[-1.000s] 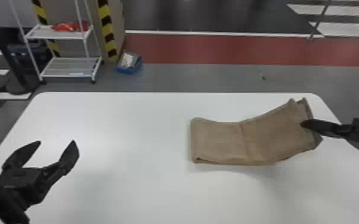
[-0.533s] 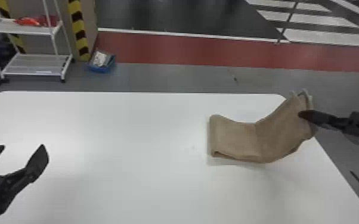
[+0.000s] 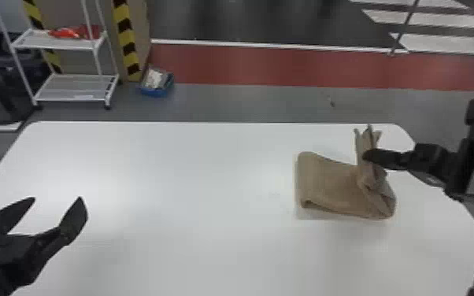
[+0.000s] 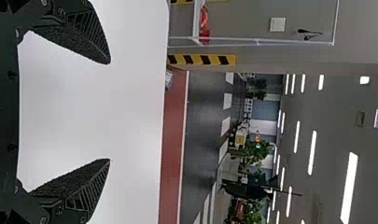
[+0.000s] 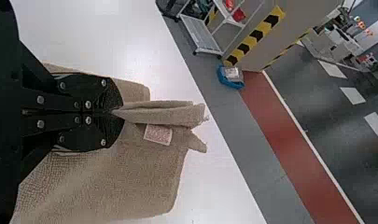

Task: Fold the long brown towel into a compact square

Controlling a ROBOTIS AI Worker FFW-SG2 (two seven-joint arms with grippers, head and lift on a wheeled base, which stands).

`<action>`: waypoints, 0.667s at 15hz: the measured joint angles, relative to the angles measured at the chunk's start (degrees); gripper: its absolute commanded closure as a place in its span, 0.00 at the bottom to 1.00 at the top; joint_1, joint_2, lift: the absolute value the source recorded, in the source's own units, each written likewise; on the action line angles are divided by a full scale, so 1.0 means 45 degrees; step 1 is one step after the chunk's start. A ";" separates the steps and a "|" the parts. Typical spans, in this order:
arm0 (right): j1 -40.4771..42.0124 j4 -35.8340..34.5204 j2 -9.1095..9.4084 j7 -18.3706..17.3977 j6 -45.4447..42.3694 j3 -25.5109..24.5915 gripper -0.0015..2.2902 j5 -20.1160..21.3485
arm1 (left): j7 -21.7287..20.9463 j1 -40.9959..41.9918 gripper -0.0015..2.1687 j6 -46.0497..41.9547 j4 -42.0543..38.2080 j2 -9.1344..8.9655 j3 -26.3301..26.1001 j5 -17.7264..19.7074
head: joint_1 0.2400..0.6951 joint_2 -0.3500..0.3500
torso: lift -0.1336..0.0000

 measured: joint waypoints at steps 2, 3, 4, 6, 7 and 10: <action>-0.0003 0.0085 0.0649 -0.0476 0.0000 0.0376 0.80 0.0056 | -0.0019 -0.0017 0.07 -0.0009 0.0061 0.0000 0.0008 -0.0002 | 1.00 0.48 | 0.07; 0.0034 0.0205 0.0809 -0.0715 0.0000 0.0567 0.80 0.0079 | -0.0031 -0.0024 0.07 -0.0035 0.0101 0.0000 0.0009 -0.0002 | 1.00 0.51 | 0.07; 0.0082 0.0374 0.0864 -0.0899 0.0000 0.0775 0.80 0.0085 | -0.0035 -0.0034 0.07 -0.0113 0.0157 0.0000 0.0012 -0.0001 | 1.00 0.51 | 0.07; 0.0286 0.0643 0.0892 -0.1228 -0.0284 0.1136 0.80 0.0081 | -0.0070 -0.0048 0.07 -0.0227 0.0255 0.0000 0.0052 -0.0003 | 1.00 0.53 | 0.07; 0.0366 0.0783 0.0895 -0.1479 -0.0605 0.1190 0.80 0.0065 | -0.0100 -0.0049 0.07 -0.0253 0.0289 0.0000 0.0094 -0.0008 | 1.00 0.53 | 0.07; 0.0451 0.1024 0.0896 -0.1861 -0.1411 0.0898 0.80 -0.0150 | -0.0162 -0.0049 0.07 -0.0348 0.0347 0.0000 0.0143 -0.0011 | 1.00 0.52 | 0.07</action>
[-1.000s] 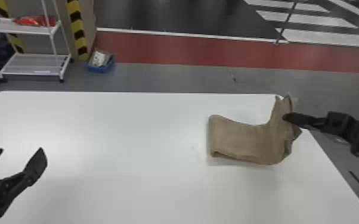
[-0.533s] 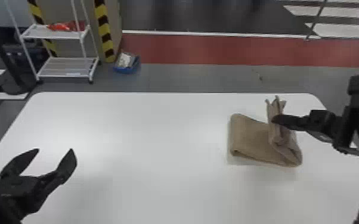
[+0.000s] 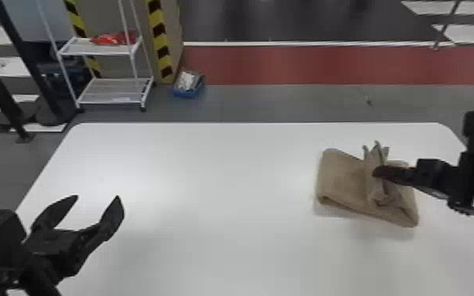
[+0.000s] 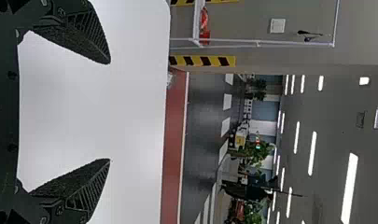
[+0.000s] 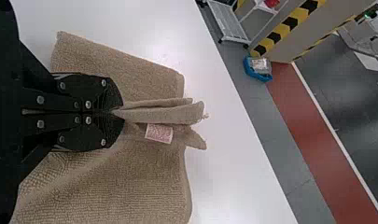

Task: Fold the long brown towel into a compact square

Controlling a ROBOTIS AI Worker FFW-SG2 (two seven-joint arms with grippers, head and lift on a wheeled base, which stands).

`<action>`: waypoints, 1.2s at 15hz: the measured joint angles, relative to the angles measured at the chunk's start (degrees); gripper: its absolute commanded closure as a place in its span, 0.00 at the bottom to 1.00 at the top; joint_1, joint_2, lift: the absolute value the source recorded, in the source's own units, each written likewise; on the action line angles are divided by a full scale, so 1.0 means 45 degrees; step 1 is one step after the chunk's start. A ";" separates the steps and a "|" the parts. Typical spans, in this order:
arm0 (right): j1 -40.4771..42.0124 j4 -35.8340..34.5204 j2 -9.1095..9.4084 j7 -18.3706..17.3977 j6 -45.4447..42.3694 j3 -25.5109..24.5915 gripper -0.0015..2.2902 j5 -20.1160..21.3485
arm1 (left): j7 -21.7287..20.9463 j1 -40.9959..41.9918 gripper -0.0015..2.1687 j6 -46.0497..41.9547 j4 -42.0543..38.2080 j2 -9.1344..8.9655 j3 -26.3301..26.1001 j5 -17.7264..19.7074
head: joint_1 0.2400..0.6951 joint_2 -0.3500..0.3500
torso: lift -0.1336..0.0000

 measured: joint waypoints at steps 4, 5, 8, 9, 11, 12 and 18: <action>0.0079 -0.0026 0.0000 -0.0142 -0.0043 -0.0381 0.01 -0.0266 | -0.0013 -0.0026 0.07 -0.0058 0.0100 0.0000 -0.0073 -0.0008 | 1.00 0.49 | 0.07; 0.0145 -0.0015 0.0000 -0.0117 -0.0017 -0.0321 0.00 -0.0300 | -0.0011 -0.0034 0.07 -0.0069 0.0114 0.0000 -0.0116 -0.0013 | 1.00 0.49 | 0.07; 0.0412 0.0018 0.0000 -0.0213 -0.0617 -0.0391 0.01 -0.1152 | -0.0018 -0.0008 0.07 -0.0080 0.0117 0.0000 -0.0131 -0.0027 | 1.00 0.51 | 0.07; 0.0517 -0.0042 0.0000 -0.0216 -0.0857 -0.0574 0.02 -0.1677 | -0.0025 -0.0002 0.07 -0.0082 0.0110 0.0000 -0.0090 -0.0027 | 1.00 0.51 | 0.07; 0.0609 -0.0208 0.0000 -0.0232 -0.0996 -0.0891 0.03 -0.2187 | -0.0048 0.0010 0.07 -0.0082 0.0089 0.0000 -0.0018 -0.0027 | 1.00 0.52 | 0.07; 0.0616 -0.0237 0.0000 -0.0322 -0.0992 -0.0956 0.07 -0.2161 | -0.0061 0.0024 0.07 -0.0082 0.0080 0.0000 -0.0007 -0.0029 | 1.00 0.51 | 0.07; 0.0679 0.0093 0.0000 -0.1386 -0.2087 -0.0525 0.99 -0.0801 | -0.0166 0.0169 0.07 -0.0163 0.0012 0.0000 -0.0078 -0.0035 | 1.00 0.45 | 0.07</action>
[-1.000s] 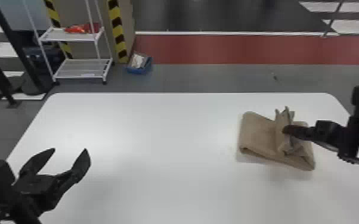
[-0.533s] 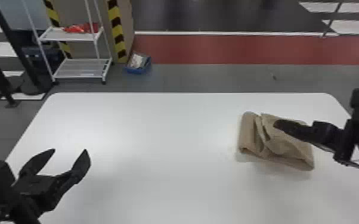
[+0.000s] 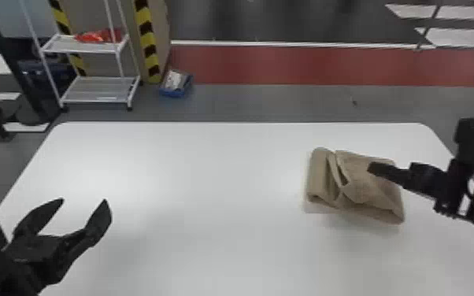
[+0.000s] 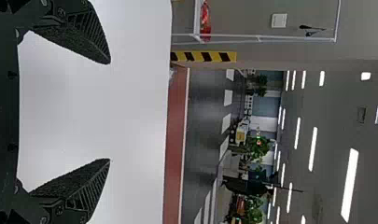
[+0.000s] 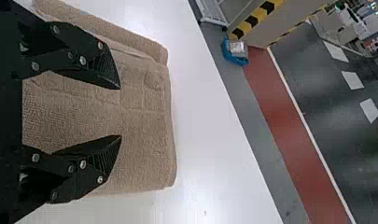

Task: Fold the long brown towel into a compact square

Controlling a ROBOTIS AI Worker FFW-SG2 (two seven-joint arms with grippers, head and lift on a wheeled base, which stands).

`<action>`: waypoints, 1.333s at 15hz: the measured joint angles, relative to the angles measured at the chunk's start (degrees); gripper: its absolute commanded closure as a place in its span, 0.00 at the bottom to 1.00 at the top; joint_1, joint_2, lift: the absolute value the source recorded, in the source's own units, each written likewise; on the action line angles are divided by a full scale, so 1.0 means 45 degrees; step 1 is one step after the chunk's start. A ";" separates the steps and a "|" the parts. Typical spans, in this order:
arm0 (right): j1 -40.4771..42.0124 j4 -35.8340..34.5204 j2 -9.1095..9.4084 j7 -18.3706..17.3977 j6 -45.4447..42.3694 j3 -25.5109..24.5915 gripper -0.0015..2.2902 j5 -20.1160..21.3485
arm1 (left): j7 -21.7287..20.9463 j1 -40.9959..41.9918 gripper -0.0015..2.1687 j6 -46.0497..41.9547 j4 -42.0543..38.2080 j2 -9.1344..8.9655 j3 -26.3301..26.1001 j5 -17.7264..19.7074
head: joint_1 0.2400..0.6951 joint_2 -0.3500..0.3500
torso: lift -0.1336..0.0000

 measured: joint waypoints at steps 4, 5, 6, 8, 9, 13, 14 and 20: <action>0.0075 0.0197 0.0000 -0.0756 -0.1139 0.0642 0.99 0.0463 | -0.0041 0.0036 0.07 -0.0058 0.0000 0.0000 0.0138 0.0007 | 1.00 0.45 | 0.07; 0.0095 0.0343 0.0000 -0.0873 -0.1381 0.0873 0.99 0.0624 | -0.0041 0.0040 0.07 -0.0077 0.0027 0.0000 0.0139 0.0007 | 1.00 0.45 | 0.07; 0.0140 0.0518 0.0000 -0.0896 -0.1595 0.1140 0.99 0.0754 | -0.0041 0.0043 0.07 -0.0100 0.0056 0.0000 0.0139 0.0007 | 1.00 0.45 | 0.07; 0.0296 0.0856 0.0000 -0.0928 -0.2108 0.1678 0.99 0.0899 | -0.0040 0.0045 0.07 -0.0140 0.0098 0.0000 0.0140 0.0007 | 1.00 0.48 | 0.07; 0.0394 0.0981 0.0000 -0.0925 -0.2509 0.1890 0.99 0.0892 | -0.0040 0.0045 0.08 -0.0150 0.0108 0.0000 0.0150 0.0007 | 1.00 0.49 | 0.07; 0.0681 0.1057 0.0000 -0.0652 -0.3154 0.2517 0.99 0.0415 | -0.0060 0.0045 0.08 -0.0153 0.0125 0.0000 0.0267 0.0007 | 1.00 0.56 | 0.07; 0.0723 0.1050 0.0000 -0.0615 -0.3097 0.2673 0.99 0.0373 | -0.0060 0.0045 0.08 -0.0154 0.0133 0.0000 0.0272 0.0007 | 1.00 0.57 | 0.07; 0.1130 0.0788 0.0000 -0.0351 -0.2897 0.3534 0.99 -0.0028 | -0.0094 0.0054 0.08 -0.0154 0.0109 0.0000 0.0286 0.0010 | 1.00 0.63 | 0.07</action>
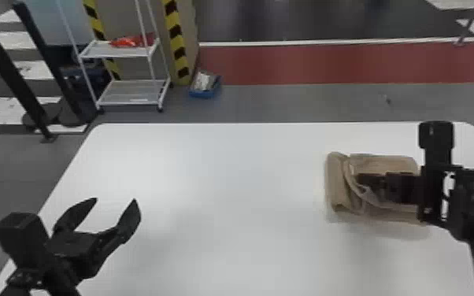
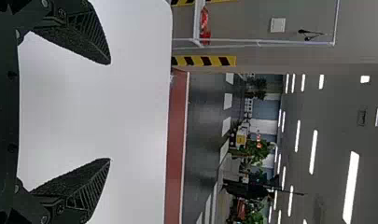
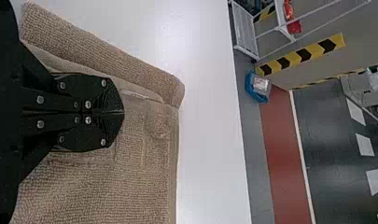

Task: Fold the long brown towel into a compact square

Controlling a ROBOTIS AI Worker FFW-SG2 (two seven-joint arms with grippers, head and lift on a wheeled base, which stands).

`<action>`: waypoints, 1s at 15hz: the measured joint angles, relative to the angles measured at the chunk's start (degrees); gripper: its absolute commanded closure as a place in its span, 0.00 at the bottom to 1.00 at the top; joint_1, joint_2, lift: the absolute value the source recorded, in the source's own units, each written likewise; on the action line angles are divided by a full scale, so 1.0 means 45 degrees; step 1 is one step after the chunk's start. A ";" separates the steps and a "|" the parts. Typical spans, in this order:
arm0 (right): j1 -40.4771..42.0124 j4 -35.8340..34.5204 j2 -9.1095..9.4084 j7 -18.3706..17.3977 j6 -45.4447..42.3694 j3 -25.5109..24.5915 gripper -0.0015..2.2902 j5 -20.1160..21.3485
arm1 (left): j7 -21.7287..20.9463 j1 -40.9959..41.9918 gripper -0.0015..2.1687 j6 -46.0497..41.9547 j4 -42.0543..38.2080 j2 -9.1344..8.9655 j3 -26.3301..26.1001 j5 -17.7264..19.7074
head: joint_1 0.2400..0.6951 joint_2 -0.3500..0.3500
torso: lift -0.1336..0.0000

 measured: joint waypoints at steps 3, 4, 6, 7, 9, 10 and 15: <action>0.0383 -0.0618 0.0000 0.0284 0.0331 0.0423 0.99 -0.0512 | -0.0005 0.0048 0.08 0.0000 -0.0057 0.0000 0.0032 0.0012 | 1.00 0.68 | 0.07; 0.0547 -0.0848 0.0000 0.0383 0.0515 0.0675 0.99 -0.0612 | -0.0005 0.0068 0.08 0.0000 -0.0068 0.0000 0.0042 0.0015 | 1.00 0.70 | 0.07; 0.0902 -0.1235 0.0000 0.0578 0.0750 0.1244 0.99 -0.0675 | -0.0005 0.0091 0.08 0.0000 -0.0075 0.0000 0.0046 0.0028 | 1.00 0.73 | 0.07; 0.1117 -0.1446 0.0000 0.0666 0.0832 0.1571 0.99 -0.0696 | -0.0005 0.0102 0.08 0.0000 -0.0075 0.0000 0.0042 0.0034 | 1.00 0.77 | 0.07; 0.1451 -0.1819 0.0000 0.0778 0.1051 0.2132 0.99 -0.0700 | -0.0005 0.0110 0.08 0.0000 -0.0084 0.0000 0.0031 0.0036 | 1.00 0.81 | 0.07; 0.1586 -0.1984 0.0000 0.0812 0.1200 0.2379 0.99 -0.0700 | -0.0005 0.0117 0.08 0.0000 -0.0101 0.0000 0.0030 0.0037 | 1.00 0.82 | 0.07; 0.2252 -0.2575 0.0000 0.1080 0.1739 0.3222 0.99 -0.0648 | -0.0018 0.0144 0.08 0.0000 -0.0115 0.0000 0.0030 0.0037 | 1.00 0.89 | 0.07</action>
